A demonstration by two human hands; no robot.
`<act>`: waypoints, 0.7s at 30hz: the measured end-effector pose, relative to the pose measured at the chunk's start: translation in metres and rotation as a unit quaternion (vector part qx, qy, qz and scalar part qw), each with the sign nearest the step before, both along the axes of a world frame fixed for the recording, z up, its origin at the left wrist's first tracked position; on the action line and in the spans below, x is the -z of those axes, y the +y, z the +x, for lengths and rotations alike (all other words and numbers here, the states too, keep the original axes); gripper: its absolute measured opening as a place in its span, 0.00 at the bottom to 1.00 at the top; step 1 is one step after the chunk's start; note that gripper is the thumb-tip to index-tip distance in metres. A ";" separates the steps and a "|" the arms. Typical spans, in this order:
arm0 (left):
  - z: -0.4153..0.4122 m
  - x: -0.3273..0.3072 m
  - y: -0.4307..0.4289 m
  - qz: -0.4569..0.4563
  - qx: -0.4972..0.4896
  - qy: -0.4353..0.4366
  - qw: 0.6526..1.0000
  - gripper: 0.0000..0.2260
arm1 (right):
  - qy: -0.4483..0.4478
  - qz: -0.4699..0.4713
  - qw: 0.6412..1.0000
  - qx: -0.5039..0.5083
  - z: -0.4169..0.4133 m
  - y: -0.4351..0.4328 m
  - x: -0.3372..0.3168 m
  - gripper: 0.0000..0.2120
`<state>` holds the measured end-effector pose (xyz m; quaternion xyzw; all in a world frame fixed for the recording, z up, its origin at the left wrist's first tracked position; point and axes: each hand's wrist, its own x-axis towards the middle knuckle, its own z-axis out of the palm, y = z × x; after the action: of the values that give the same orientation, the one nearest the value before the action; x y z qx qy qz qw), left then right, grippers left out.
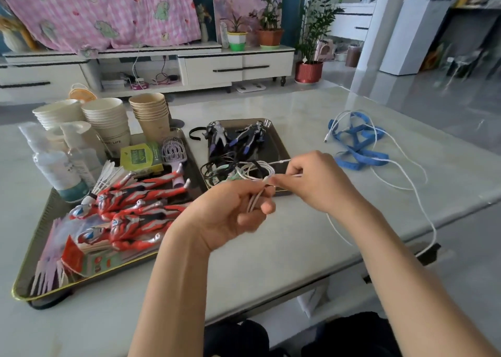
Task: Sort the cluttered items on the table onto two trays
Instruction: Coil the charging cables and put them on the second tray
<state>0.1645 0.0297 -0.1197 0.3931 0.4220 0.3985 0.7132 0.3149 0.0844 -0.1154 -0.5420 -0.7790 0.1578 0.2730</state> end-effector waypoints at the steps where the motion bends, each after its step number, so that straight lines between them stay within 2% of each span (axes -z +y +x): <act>1: 0.004 0.000 -0.001 -0.002 0.002 0.030 1.000 0.11 | -0.005 0.001 1.000 0.007 -0.003 -0.003 0.003 0.19; 3: 0.012 -0.001 -0.002 0.003 -0.012 0.069 0.998 0.12 | -0.007 -0.007 1.000 0.005 -0.010 -0.005 0.007 0.20; 5: 0.022 -0.001 0.001 0.005 -0.062 0.087 0.994 0.14 | 0.032 -0.029 0.999 -0.011 -0.011 -0.009 0.008 0.21; 8: 0.029 -0.002 0.005 -0.012 -0.145 0.061 0.987 0.16 | 0.105 -0.042 0.993 -0.041 -0.011 -0.016 0.007 0.12; 13: 0.035 0.000 0.003 0.010 -0.239 0.082 0.968 0.15 | 0.146 0.052 0.985 -0.073 -0.021 -0.036 0.009 0.13; 15: 0.035 0.001 0.004 0.019 -0.282 0.058 0.958 0.15 | 0.181 0.069 0.977 -0.092 -0.028 -0.043 0.011 0.12; 18: 0.037 -0.004 0.003 0.038 -0.314 -0.049 0.947 0.15 | 0.265 0.067 0.960 -0.053 -0.032 -0.043 0.011 0.11; 21: 0.036 -0.007 0.003 0.054 -0.321 -0.115 0.938 0.14 | 0.327 -0.010 0.945 -0.002 -0.027 -0.034 0.006 0.06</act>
<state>0.2004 0.0323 -0.1127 0.2258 0.4184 0.6712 0.5688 0.2881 0.0508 -0.1212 -0.4618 -0.6465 0.3345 0.5068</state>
